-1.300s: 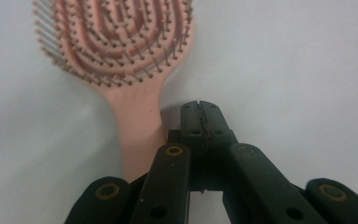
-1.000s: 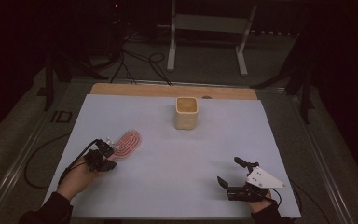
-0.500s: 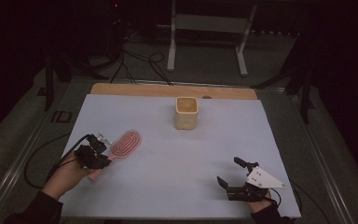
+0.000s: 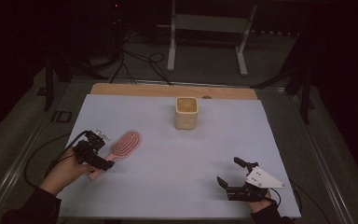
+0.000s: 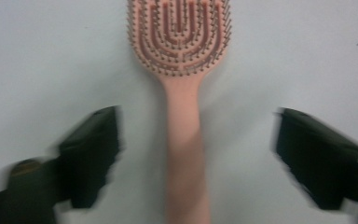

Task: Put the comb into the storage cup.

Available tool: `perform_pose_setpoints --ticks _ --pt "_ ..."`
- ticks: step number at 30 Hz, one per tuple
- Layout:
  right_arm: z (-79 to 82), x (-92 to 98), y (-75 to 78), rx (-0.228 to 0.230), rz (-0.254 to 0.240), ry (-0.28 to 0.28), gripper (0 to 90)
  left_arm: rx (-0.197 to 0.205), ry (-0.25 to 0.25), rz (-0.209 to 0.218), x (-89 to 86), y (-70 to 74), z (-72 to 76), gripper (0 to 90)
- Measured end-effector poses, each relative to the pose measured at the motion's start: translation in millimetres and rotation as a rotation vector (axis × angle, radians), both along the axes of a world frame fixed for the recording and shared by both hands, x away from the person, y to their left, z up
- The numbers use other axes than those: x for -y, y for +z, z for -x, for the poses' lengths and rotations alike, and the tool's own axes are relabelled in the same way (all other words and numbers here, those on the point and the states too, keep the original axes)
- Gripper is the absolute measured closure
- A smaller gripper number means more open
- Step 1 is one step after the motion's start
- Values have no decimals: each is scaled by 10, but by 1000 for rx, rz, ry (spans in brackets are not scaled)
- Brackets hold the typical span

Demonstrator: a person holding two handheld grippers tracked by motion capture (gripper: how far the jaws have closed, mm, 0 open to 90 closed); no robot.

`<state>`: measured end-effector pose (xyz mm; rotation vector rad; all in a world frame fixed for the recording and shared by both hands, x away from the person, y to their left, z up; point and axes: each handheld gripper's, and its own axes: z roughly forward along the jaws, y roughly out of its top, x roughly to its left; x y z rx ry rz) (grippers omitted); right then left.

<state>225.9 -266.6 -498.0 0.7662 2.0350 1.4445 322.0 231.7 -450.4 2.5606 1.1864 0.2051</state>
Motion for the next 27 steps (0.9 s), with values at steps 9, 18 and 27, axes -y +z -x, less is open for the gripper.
perform_pose_setpoints --ticks 9,18,27 --pt "-2 1 -1 -2 1 2 88 -50 22 8 -2 -72 -155 8" --pt "-3 4 -1 2 1 3 88 -82 50 20 -10 -182 -324 31" --pt "1 6 1 -1 -2 1 88 -108 71 38 -62 -267 -391 90"
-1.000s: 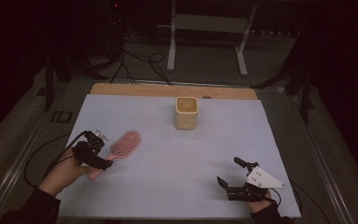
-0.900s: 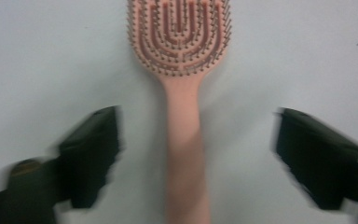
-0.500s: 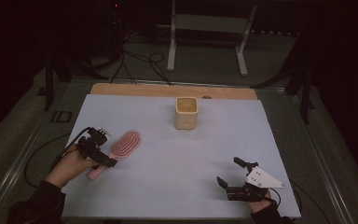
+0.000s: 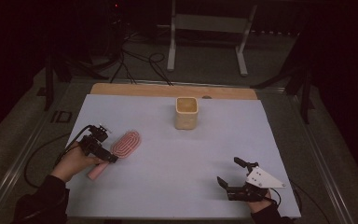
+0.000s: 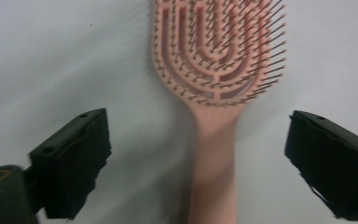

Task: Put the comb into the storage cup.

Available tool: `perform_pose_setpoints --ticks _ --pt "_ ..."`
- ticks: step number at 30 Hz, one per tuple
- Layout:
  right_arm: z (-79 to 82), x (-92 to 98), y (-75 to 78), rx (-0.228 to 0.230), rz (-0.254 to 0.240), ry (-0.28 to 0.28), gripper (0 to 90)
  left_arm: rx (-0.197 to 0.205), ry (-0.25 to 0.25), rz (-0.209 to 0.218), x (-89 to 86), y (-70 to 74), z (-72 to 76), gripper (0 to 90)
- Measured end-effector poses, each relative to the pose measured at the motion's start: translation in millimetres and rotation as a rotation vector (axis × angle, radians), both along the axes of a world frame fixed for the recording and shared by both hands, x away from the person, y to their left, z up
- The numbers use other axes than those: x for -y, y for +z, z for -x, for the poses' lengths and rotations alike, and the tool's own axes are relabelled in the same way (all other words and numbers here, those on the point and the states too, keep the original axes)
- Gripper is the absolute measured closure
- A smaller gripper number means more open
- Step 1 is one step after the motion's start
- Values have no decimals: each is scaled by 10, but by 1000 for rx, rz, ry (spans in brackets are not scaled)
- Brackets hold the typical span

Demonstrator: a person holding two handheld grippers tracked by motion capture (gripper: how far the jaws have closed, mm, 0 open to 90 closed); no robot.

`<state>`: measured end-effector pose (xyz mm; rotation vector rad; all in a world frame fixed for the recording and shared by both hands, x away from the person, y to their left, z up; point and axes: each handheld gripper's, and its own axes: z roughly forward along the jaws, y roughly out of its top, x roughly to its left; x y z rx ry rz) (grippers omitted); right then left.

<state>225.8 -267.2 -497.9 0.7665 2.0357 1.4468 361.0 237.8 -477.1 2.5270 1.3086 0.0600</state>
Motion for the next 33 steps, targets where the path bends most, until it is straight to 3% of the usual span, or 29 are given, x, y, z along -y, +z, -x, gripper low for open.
perform_pose_setpoints --ticks 5,12,16,22,26,29,33 --pt "-1 1 0 2 0 0 88 -15 -9 -19 -18 -62 -12 170" --pt "-1 2 1 2 1 3 88 -27 -24 -47 17 -101 -12 375" --pt "0 1 2 1 2 3 88 -32 -40 -67 68 -104 -17 449" --pt "1 1 4 3 -2 3 88 -54 -57 -68 106 -97 -32 556" --pt "2 0 5 1 -2 2 88 -81 -54 -62 106 -103 -64 575" --pt "3 0 5 1 -3 3 88 -97 -63 -52 119 -102 -80 667" --pt "1 0 4 3 -1 4 88 -108 -59 -57 126 -107 -95 686"
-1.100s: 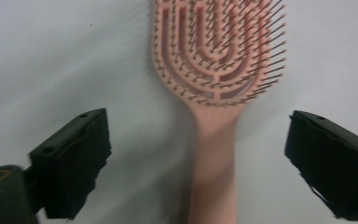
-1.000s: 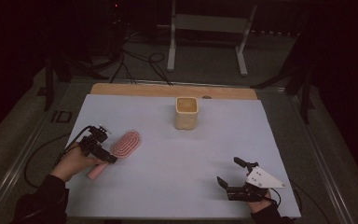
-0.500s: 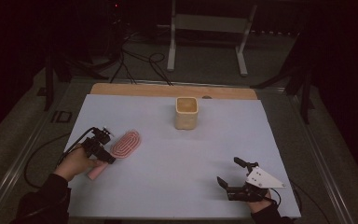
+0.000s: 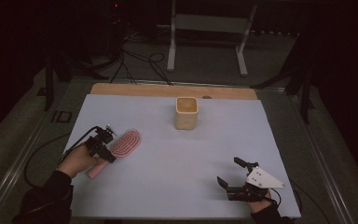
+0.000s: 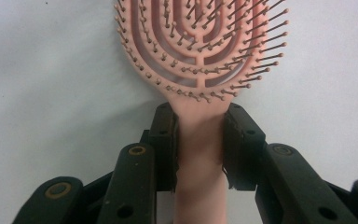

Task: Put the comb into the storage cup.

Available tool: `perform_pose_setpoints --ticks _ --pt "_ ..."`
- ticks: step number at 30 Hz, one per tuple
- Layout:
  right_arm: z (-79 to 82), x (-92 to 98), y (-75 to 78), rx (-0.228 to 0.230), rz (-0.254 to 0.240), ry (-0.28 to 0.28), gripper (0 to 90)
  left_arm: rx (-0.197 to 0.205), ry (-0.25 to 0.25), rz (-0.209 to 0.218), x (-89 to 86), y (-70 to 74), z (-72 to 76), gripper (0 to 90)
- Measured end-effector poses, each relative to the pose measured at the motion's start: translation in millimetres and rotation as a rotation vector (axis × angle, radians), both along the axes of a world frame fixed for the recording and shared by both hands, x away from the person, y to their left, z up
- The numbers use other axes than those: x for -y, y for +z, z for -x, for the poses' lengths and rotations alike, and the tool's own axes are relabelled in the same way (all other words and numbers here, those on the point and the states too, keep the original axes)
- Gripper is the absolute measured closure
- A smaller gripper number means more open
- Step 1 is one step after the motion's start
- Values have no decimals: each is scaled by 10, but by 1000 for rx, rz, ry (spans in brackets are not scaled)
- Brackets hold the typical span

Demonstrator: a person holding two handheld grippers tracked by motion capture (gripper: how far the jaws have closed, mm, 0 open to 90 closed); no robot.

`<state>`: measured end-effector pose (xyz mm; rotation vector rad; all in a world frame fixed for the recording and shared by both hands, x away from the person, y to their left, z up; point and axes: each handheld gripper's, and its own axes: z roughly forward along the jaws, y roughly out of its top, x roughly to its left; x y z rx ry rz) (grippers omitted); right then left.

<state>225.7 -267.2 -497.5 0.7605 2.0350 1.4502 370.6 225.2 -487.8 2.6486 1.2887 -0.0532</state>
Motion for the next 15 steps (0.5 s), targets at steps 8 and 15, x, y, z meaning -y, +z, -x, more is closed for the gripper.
perform_pose_setpoints --ticks 8,15 --pt "0 0 0 0 1 -1 88 -8 -2 11 -19 3 -5 700" --pt "0 3 0 -2 0 -2 88 24 -12 48 -58 4 25 702"
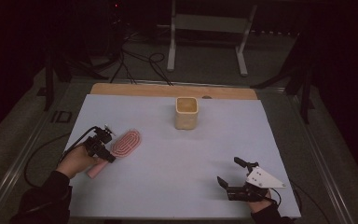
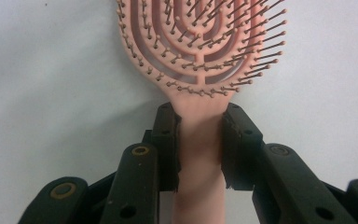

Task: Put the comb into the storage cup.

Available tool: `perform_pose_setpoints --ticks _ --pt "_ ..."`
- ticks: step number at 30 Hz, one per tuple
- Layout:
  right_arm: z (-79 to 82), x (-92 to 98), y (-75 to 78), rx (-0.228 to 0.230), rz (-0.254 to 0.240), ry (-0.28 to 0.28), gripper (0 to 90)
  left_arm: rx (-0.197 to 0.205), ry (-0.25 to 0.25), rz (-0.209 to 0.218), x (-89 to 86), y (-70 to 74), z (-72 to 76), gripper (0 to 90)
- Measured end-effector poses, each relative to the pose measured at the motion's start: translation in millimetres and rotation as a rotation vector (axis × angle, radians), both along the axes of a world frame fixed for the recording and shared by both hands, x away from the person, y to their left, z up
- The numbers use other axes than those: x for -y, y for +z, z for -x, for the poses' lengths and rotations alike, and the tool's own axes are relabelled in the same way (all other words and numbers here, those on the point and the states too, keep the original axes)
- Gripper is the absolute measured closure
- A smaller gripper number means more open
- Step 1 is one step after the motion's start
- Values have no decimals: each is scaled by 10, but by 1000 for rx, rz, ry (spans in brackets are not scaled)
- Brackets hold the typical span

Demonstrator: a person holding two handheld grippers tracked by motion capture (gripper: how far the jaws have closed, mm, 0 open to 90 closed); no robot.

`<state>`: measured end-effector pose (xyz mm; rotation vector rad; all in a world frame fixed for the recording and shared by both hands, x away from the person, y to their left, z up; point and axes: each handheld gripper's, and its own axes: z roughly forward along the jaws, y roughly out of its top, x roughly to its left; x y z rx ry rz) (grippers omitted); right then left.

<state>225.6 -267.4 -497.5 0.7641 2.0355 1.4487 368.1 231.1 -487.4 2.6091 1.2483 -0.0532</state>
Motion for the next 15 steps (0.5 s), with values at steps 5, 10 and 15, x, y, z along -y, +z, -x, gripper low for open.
perform_pose_setpoints --ticks 5,10,15 --pt "-1 0 -1 0 1 -1 88 36 15 38 -48 66 3 703" --pt "-1 0 -1 0 1 -1 88 87 34 77 -77 201 12 703" --pt "-1 0 -1 0 1 0 88 140 40 121 -54 322 33 704"
